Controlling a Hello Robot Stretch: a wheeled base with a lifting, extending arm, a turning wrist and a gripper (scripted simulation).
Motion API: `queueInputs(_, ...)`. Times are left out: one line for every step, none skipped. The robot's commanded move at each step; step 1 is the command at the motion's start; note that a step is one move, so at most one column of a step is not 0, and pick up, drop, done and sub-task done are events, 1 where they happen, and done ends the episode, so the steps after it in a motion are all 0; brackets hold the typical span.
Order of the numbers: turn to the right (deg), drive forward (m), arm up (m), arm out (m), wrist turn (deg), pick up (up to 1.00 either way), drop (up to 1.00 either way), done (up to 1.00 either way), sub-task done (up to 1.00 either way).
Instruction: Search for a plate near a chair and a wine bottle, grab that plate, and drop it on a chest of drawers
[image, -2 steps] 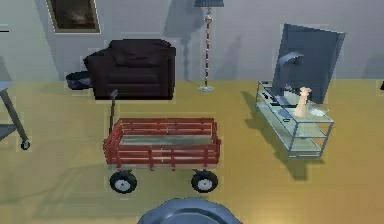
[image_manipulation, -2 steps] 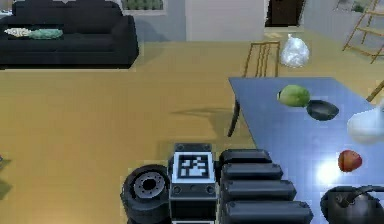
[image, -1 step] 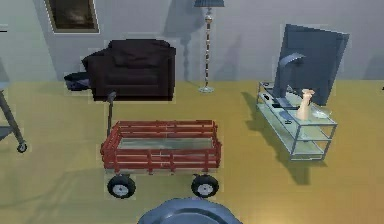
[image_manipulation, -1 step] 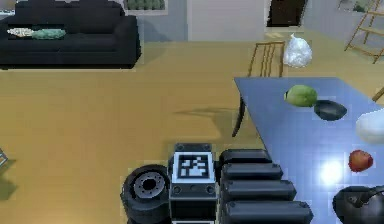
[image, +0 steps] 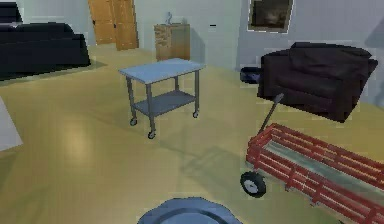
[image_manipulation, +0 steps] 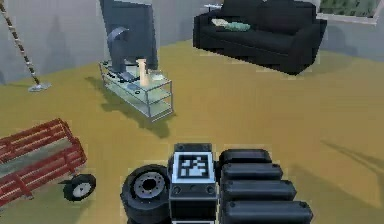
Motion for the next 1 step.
queueInputs(-27.0, 0.00, 0.00, 0.00, 0.0, 0.00, 0.00, 0.00, 0.00)
